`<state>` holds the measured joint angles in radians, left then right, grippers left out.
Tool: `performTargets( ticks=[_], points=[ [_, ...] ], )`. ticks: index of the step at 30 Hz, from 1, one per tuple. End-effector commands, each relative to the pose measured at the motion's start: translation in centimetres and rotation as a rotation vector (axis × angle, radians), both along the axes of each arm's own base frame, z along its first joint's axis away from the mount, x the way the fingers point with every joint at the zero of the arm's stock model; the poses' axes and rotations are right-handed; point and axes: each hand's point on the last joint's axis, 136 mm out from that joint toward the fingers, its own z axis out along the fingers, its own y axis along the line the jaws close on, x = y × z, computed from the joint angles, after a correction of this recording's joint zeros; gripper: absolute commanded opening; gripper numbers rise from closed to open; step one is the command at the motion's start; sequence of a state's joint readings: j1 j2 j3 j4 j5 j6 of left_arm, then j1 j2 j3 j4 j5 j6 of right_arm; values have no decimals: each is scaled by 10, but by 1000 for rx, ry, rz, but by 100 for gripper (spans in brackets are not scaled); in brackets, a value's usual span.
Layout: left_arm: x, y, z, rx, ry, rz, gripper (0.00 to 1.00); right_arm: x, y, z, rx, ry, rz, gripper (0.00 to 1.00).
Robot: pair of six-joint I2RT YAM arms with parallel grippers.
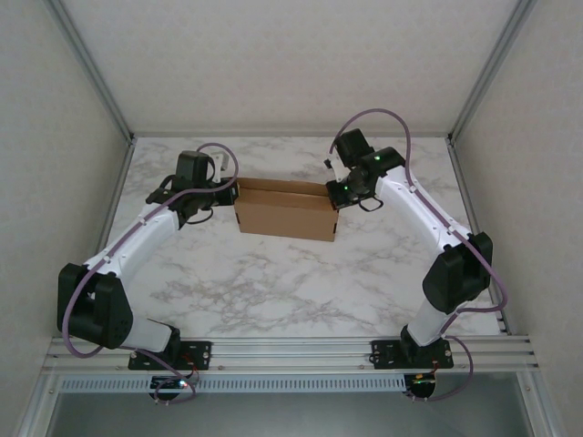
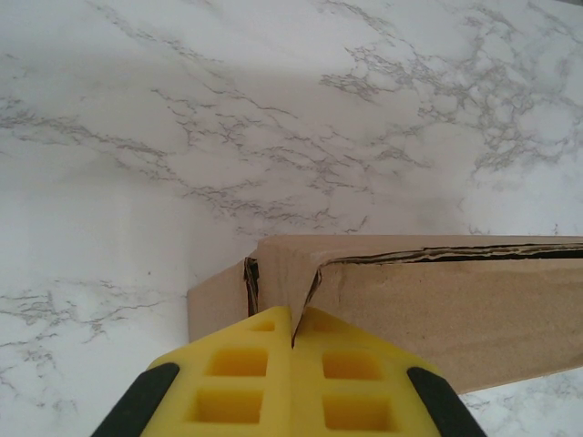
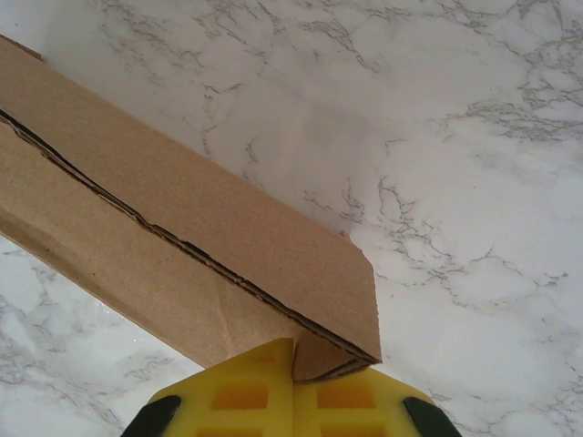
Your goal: Fold the paper box
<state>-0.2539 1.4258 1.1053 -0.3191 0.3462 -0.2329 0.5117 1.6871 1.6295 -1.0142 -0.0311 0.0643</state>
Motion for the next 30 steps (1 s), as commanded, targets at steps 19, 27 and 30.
performTargets(
  ticks=[19,27,30],
  points=[
    [-13,19,-2,157,-13,30,0,-2,-7,0,-43,-40,33,0],
    [-15,20,-1,162,-21,29,0,-3,-7,-4,-42,-34,37,0],
    [-15,18,0,152,-22,24,0,-4,-1,-1,-4,-21,29,0]
  ],
)
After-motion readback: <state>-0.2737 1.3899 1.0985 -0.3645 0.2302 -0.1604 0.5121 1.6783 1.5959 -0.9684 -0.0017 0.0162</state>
